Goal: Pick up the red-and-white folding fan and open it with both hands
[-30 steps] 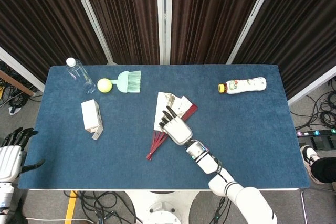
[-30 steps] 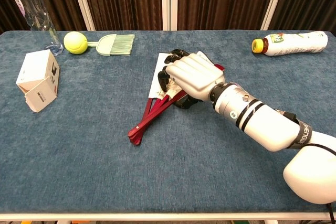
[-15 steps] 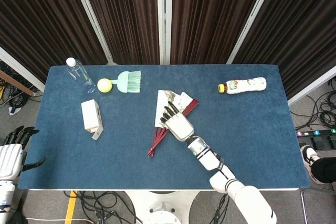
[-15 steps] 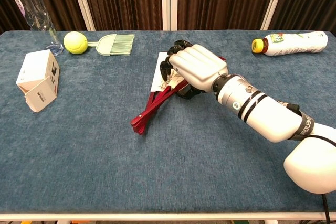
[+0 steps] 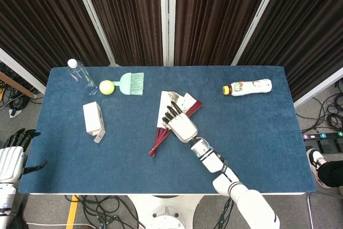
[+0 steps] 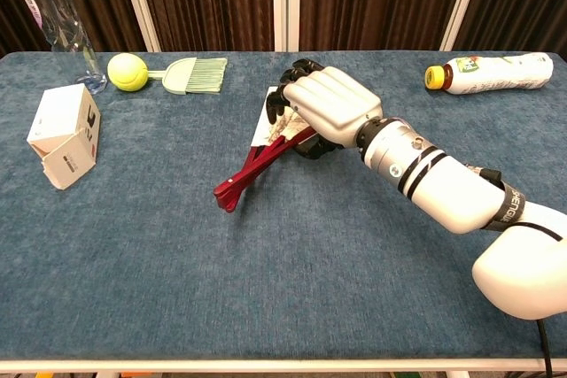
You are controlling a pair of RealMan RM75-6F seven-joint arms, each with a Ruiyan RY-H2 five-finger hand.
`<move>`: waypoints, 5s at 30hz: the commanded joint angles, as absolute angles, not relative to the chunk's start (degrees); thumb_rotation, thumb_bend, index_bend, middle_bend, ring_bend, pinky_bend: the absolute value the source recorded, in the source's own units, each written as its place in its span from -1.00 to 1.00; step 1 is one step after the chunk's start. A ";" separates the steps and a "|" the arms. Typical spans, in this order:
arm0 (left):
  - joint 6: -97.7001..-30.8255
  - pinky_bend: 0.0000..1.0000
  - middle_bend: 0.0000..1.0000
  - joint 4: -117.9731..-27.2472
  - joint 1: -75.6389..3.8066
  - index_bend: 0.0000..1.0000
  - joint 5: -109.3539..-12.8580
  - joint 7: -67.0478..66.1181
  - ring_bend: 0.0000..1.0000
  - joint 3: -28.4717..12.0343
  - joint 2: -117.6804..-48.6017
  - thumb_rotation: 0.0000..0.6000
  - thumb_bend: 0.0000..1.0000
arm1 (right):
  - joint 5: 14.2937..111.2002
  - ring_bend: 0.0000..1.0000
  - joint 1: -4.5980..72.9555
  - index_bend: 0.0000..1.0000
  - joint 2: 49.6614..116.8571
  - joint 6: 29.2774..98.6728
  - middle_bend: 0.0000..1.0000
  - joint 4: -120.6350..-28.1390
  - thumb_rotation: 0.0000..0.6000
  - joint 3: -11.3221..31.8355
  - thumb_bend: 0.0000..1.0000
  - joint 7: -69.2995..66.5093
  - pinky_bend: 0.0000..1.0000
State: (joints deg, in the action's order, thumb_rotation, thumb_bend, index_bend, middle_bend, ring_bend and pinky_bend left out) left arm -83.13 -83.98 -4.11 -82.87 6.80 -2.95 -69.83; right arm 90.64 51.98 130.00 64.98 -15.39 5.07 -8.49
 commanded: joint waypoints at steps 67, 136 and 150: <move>-56.79 -0.57 -0.59 -84.92 -40.10 -0.47 -69.80 23.91 -0.84 -18.58 -94.73 1.00 -1.00 | 89.65 -0.31 55.39 0.41 86.21 69.31 0.16 -78.02 1.00 13.64 0.31 1.01 -0.36; -75.77 0.15 0.52 -59.83 -39.06 0.47 -82.81 -36.34 0.23 -9.51 -108.23 1.00 -0.28 | 101.75 -0.57 36.58 -0.03 77.46 77.22 -0.09 -78.79 1.00 0.02 -0.17 23.45 -0.97; -75.62 0.03 0.11 -57.25 -39.70 -0.03 -83.24 -36.15 -0.12 -9.75 -111.05 1.00 -0.49 | 102.74 -0.93 32.02 -0.58 81.23 80.63 -0.44 -74.08 1.00 -0.60 -0.48 25.54 -1.00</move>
